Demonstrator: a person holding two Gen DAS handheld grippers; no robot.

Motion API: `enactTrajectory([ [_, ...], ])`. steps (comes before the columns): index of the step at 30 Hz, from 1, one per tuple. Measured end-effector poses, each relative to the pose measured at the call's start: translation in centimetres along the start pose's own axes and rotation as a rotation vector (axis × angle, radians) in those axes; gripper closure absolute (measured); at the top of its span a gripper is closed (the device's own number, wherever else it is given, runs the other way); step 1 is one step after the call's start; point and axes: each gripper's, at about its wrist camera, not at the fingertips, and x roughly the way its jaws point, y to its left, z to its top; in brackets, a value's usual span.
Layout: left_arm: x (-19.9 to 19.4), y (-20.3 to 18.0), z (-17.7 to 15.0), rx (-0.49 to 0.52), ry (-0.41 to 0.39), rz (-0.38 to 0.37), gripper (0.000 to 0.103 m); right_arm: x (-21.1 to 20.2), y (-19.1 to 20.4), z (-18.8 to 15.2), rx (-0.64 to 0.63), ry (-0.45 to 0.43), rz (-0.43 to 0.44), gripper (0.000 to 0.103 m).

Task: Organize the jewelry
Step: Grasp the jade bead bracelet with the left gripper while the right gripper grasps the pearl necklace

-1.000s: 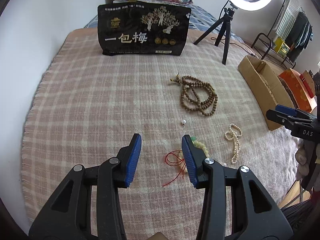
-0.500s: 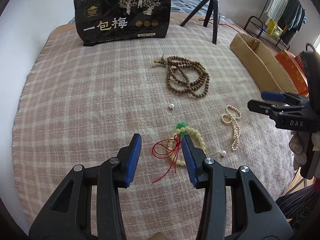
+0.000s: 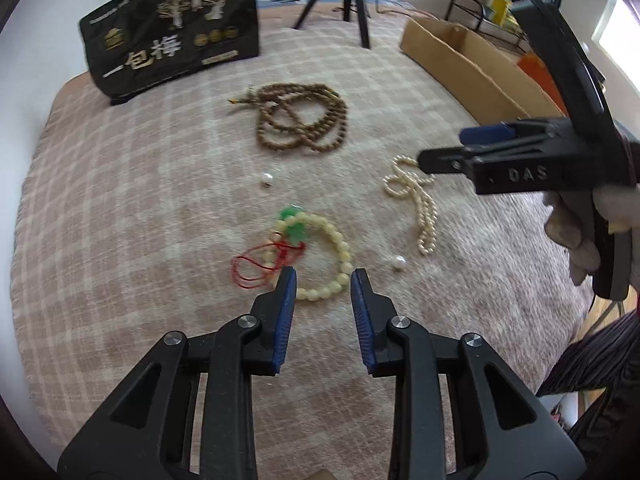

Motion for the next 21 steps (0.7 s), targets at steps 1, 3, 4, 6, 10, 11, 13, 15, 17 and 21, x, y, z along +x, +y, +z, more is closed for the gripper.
enactTrajectory([
  [1, 0.5, -0.5, -0.1, 0.018, 0.011, 0.005, 0.075, 0.2, 0.0, 0.0, 0.003, 0.008, 0.004, 0.024],
  [3, 1.2, -1.1, -0.2, 0.039, 0.026, 0.014, 0.075, 0.5, 0.0, -0.1, 0.011, 0.022, 0.014, 0.024],
  [4, 1.6, -1.3, -0.2, 0.053, 0.034, 0.021, 0.075, 0.7, 0.0, -0.1, 0.017, 0.028, 0.021, 0.025],
  [6, 2.1, -1.6, -0.2, 0.063, 0.04, 0.03, 0.075, 1.0, 0.0, -0.2, 0.023, 0.037, 0.031, 0.025],
  [10, 2.9, -1.4, -0.2, 0.068, 0.054, 0.048, 0.075, 1.5, 0.6, -0.3, -0.001, 0.046, 0.023, 0.025],
  [11, 3.1, -1.3, -0.1, 0.072, 0.054, 0.052, 0.075, 1.7, 0.6, -0.2, -0.003, 0.048, 0.022, 0.025],
  [13, 3.3, -1.2, -0.1, 0.077, 0.053, 0.062, 0.08, 1.8, 0.7, -0.2, -0.004, 0.048, 0.02, 0.024],
  [15, 3.4, -1.2, -0.1, 0.084, 0.05, 0.069, 0.083, 1.9, 0.9, -0.2, -0.017, 0.048, 0.015, 0.024],
  [17, 3.9, -1.0, -0.2, 0.078, 0.061, 0.064, 0.088, 2.0, 1.3, -0.2, -0.046, 0.048, -0.002, 0.024],
  [21, 4.0, -1.0, 0.1, 0.097, 0.051, 0.071, 0.091, 2.5, 2.2, -0.5, -0.102, 0.041, -0.041, 0.024],
])
